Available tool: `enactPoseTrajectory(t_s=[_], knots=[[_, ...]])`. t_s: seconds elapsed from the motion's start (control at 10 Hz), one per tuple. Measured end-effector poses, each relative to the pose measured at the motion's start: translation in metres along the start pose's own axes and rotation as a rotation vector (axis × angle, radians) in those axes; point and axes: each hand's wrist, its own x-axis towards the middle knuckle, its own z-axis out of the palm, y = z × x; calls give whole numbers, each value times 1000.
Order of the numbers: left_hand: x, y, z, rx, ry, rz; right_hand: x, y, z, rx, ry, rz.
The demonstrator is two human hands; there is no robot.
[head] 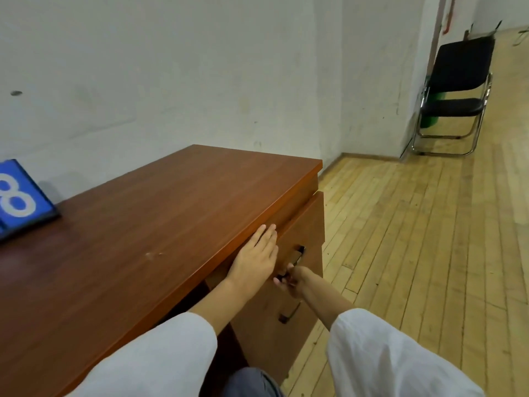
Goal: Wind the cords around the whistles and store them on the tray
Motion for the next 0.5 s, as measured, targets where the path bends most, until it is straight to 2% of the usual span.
enactPoseTrajectory(t_s=[0.2,0.4,0.5], knots=[[8,4,10,-35,14,-2,16,2,10,78,-23,-15],[31,25,24,-178,54,29,21,7,4,-38,-30,-125],[58,36,15,-618,251,-195,26,2,-6,-28,132,-357]])
